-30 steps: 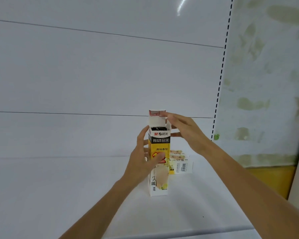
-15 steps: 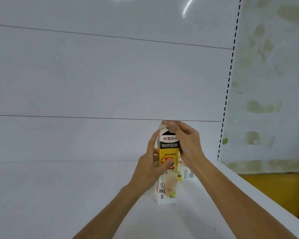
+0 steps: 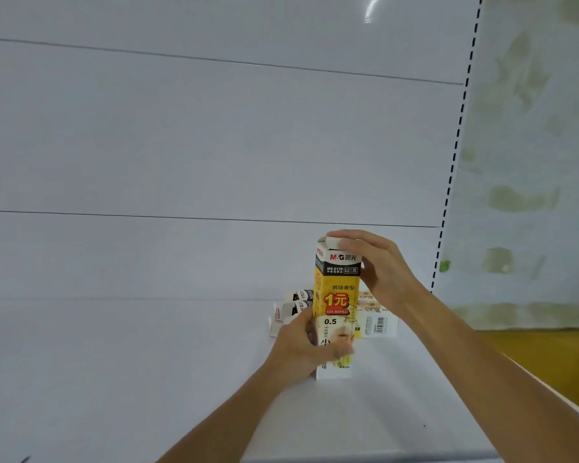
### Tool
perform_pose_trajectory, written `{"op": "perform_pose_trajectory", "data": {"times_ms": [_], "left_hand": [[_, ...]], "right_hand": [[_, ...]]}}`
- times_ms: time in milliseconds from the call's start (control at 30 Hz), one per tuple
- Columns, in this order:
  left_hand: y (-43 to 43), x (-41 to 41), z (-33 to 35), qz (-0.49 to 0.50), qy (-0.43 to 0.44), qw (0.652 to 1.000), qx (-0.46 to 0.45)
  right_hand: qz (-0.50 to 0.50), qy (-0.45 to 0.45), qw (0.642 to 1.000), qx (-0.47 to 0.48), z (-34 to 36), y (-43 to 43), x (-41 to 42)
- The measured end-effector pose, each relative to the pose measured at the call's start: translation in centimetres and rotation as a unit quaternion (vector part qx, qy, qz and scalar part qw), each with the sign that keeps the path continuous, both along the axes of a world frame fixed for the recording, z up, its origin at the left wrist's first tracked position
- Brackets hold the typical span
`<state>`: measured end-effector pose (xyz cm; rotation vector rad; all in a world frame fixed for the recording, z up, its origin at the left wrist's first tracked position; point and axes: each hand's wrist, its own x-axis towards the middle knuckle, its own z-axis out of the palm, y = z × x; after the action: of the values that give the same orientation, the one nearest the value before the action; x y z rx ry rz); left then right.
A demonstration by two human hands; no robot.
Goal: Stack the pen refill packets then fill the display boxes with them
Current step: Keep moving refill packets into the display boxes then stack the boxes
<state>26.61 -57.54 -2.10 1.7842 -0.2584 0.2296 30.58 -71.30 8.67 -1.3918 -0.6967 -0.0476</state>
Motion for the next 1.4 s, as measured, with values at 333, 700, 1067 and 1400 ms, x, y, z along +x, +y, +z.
{"op": "perform_pose_trajectory", "data": {"times_ms": [333,700,1067,1400], "left_hand": [[0.1,0.1,0.0,-0.030,0.028,0.999,-0.019],[-0.1,0.4,-0.3,-0.016,0.009,1.000,-0.004],[0.7,-1.5,3.9,0.091,-0.175,0.979,0.054],[1.8,-2.3,4.2,0.243,-0.047,0.949,0.195]], "right_hand": [[0.015,-0.018,1.000,-0.015,-0.6,-0.5,-0.9],[-0.051,-0.063,0.996,-0.048,-0.9,0.0,-1.6],[-0.025,0.062,0.994,-0.084,-6.6,-2.3,-3.5],[-0.110,-0.079,0.935,-0.326,-4.8,-3.1,-0.3]]}}
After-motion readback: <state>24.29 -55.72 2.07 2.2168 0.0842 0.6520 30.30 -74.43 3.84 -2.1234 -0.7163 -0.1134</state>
